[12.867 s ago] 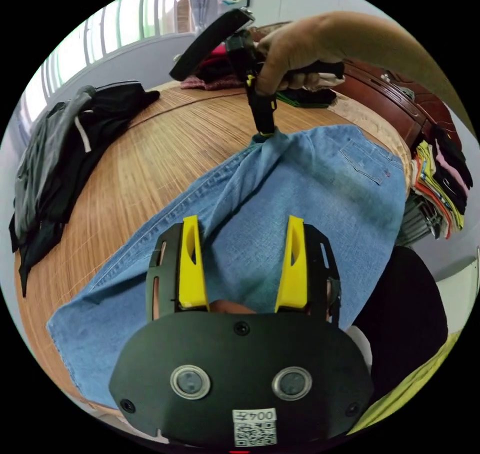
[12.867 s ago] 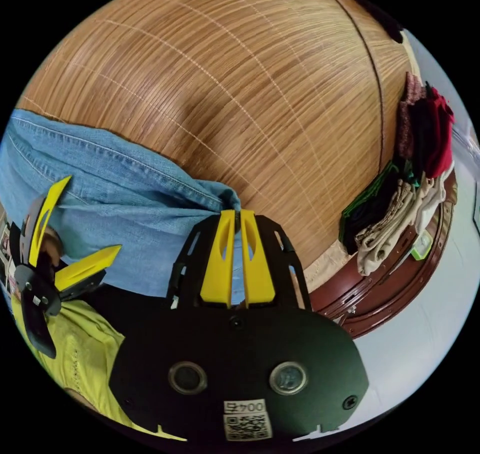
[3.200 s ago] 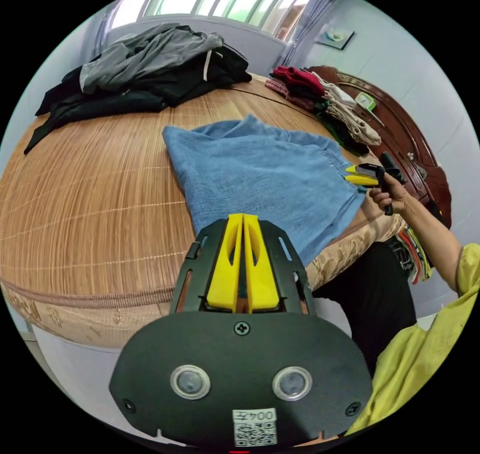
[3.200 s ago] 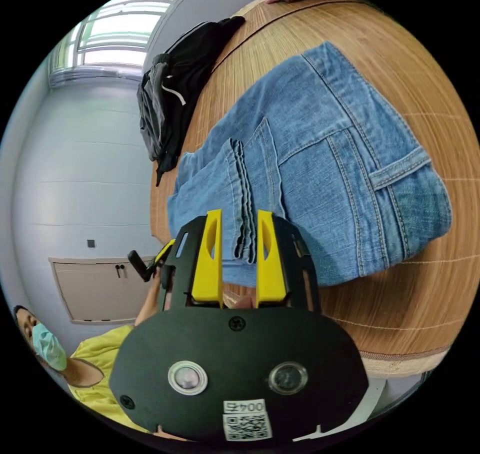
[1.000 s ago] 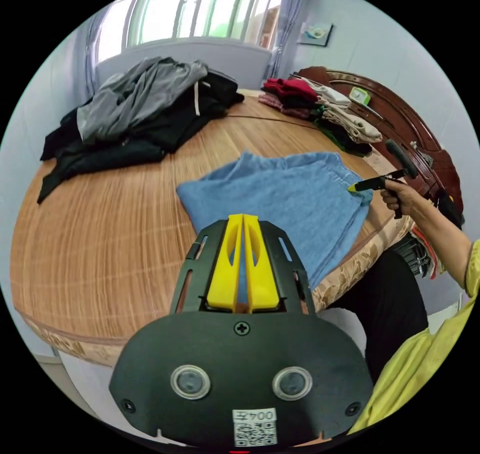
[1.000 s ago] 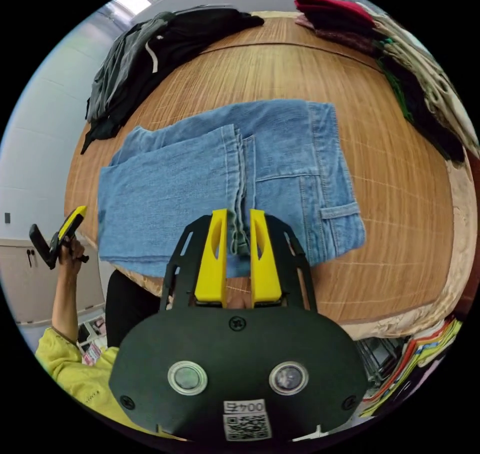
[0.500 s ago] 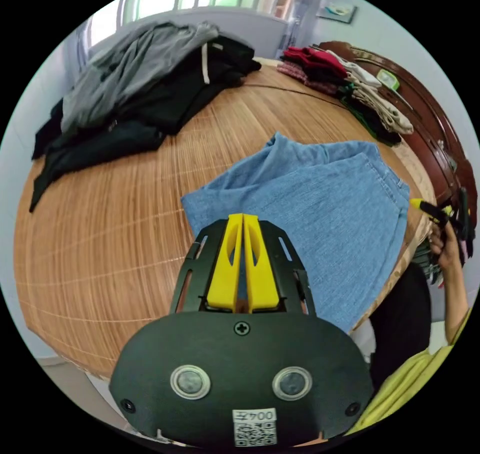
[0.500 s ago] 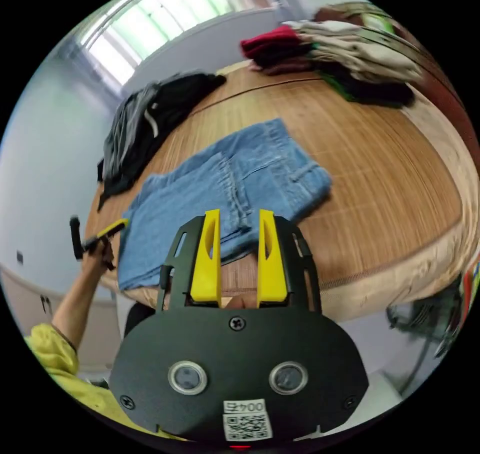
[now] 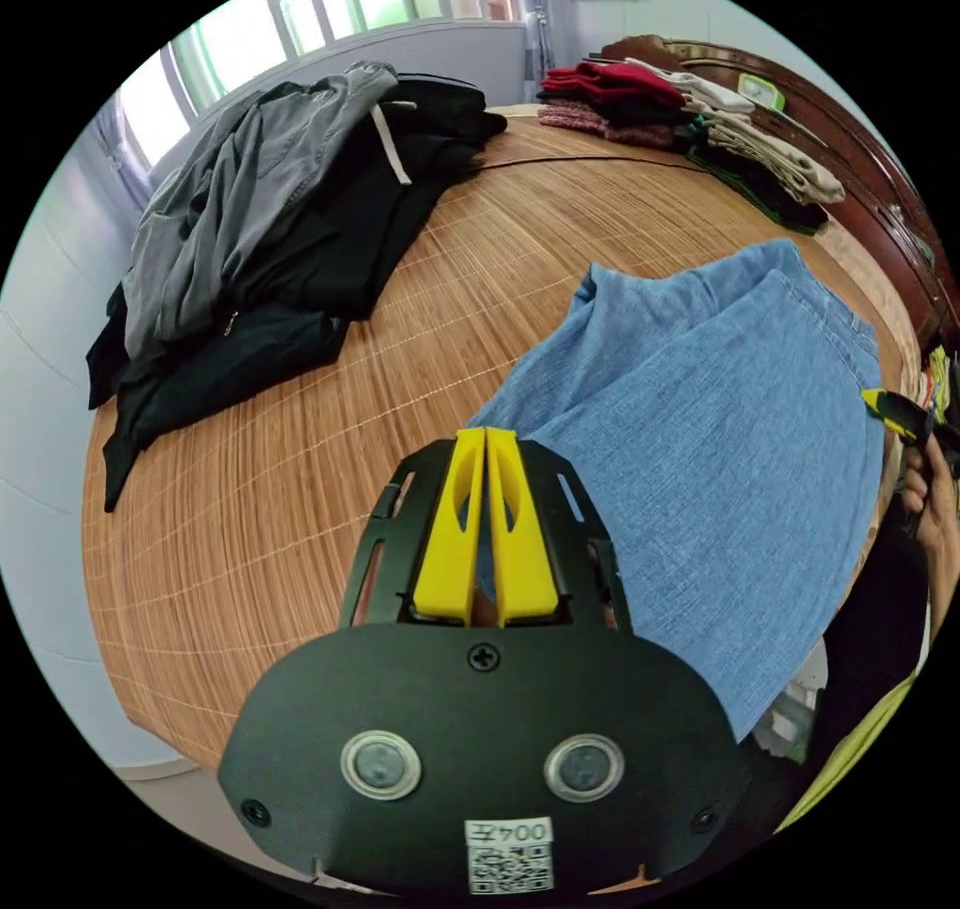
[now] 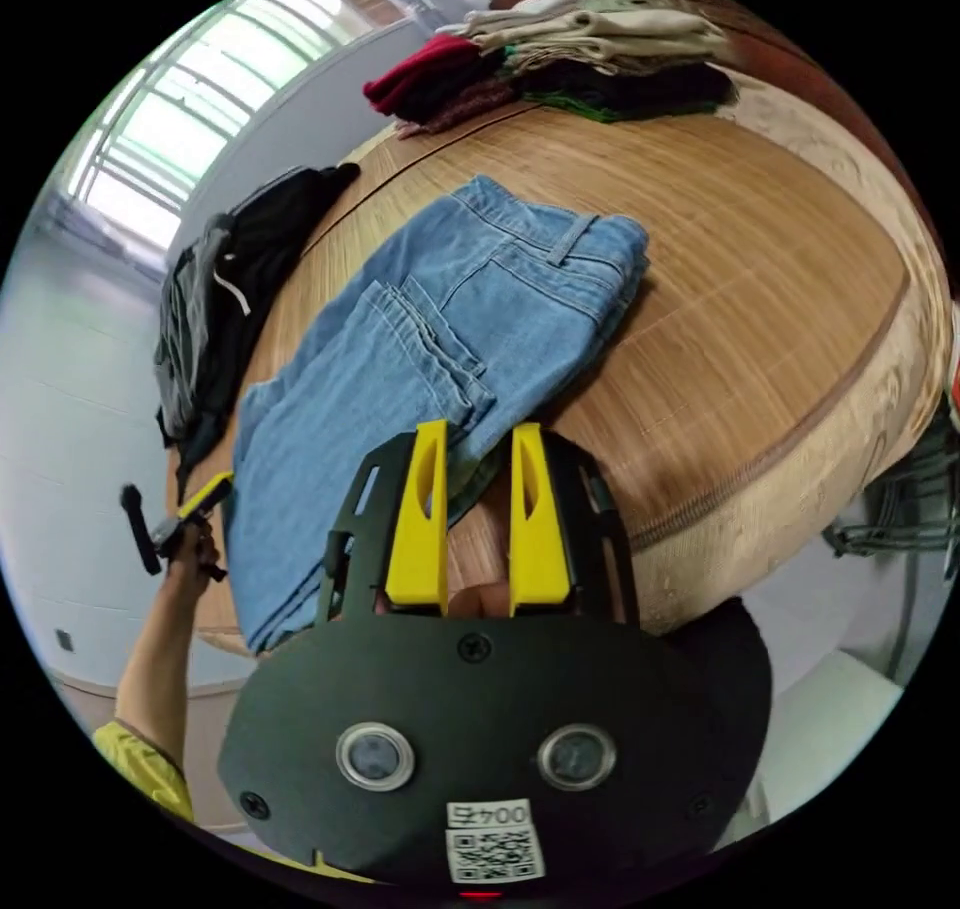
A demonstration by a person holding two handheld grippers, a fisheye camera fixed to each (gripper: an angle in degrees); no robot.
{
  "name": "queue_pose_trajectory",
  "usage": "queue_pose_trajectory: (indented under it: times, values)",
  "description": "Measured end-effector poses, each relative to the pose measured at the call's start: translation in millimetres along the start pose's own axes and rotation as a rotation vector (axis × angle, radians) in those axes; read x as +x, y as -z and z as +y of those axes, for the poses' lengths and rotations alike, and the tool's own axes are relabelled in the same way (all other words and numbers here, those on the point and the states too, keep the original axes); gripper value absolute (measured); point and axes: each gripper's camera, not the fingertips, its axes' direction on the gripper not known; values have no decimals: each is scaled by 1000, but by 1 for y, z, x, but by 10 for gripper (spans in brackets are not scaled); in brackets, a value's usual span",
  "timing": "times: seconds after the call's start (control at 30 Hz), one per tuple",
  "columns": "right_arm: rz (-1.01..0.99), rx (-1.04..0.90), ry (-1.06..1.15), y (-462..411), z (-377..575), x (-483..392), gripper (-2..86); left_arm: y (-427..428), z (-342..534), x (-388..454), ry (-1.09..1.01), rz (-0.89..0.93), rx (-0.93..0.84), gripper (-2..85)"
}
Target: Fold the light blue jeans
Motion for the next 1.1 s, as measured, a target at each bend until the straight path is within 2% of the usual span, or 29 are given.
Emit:
queue_pose_trajectory:
  times: [0.13, 0.3, 0.43, 0.5, 0.6, 0.73, 0.83, 0.97, 1.1]
  values:
    - [54, -40, 93, -14, -40, -15, 89, 7, 8, 3, 14, -1, -26, 2]
    - [169, -123, 308, -46, -109, -47, 90, 21, 36, -1, 118, 141, -95, 3]
    - [257, -215, 473, -85, -177, -90, 97, 32, 88, 7, 309, 308, -40, 4]
    - [294, -251, 486, -93, -198, -108, 91, 35, 107, 20, 393, 367, -10, 4]
    - [356, -173, 475, -78, -203, -126, 60, 47, 128, 43, 441, 373, 50, 7]
    - [130, -181, 636, -43, -127, -125, 65, 77, 158, 37, 474, 369, 206, 19]
    - [-30, -159, 690, -21, -37, -99, 78, 104, 173, 34, 289, 339, 299, 54]
    - [-229, -64, 608, -17, 66, -54, 120, 126, 179, 34, 35, 324, 301, 109]
    - [-267, -104, 515, -43, 108, -35, 134, 126, 162, 49, -140, 274, 232, 120]
